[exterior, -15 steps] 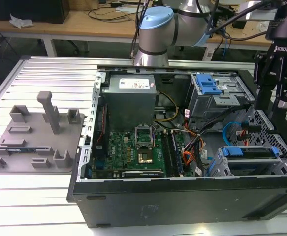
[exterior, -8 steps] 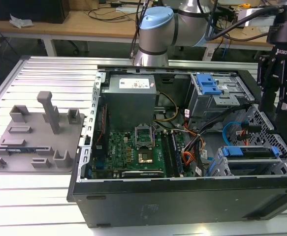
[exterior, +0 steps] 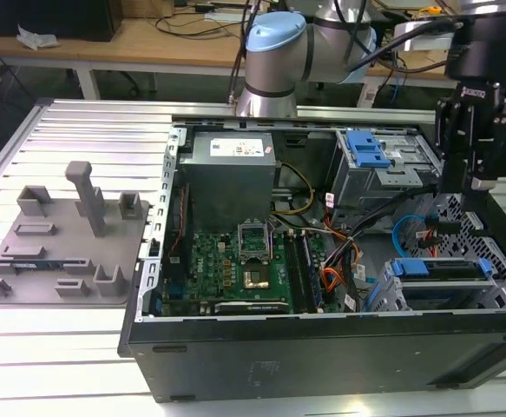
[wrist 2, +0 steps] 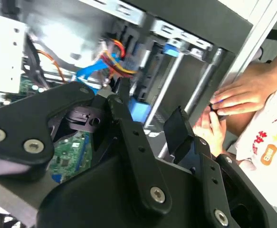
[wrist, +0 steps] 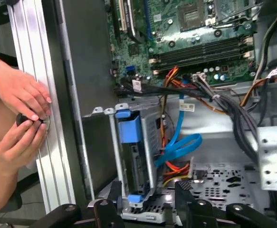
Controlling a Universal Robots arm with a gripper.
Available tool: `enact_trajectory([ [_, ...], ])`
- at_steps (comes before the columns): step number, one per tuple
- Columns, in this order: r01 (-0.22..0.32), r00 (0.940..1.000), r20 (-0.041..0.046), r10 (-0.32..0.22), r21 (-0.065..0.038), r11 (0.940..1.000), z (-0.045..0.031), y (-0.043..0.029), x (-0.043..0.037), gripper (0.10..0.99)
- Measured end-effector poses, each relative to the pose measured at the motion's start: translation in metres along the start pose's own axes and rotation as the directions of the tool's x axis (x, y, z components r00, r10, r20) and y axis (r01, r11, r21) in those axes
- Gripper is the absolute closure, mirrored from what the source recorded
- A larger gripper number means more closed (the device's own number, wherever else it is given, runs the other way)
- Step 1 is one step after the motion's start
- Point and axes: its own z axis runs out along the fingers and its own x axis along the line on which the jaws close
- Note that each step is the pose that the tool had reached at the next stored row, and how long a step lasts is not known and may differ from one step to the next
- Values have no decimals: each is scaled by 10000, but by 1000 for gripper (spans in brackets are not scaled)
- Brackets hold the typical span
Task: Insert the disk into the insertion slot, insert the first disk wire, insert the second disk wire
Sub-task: 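Insert the first disk wire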
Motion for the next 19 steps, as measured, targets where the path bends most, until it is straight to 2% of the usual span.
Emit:
enact_trajectory([
  [3,66,10000,-43,-65,34,10000,48,7,-27,525],
  [8,388,9992,-92,-387,165,9991,128,16,-62,525],
  [14,396,9991,-168,-393,174,9991,199,25,-91,525],
  [15,396,9991,-176,-393,175,9991,206,26,-94,537],
  [16,397,9990,-189,-394,176,9991,213,27,-97,604],
  [17,398,9990,-201,-394,177,9991,217,27,-99,604],
  [19,399,9990,-219,-395,179,9990,225,28,-102,737],
])
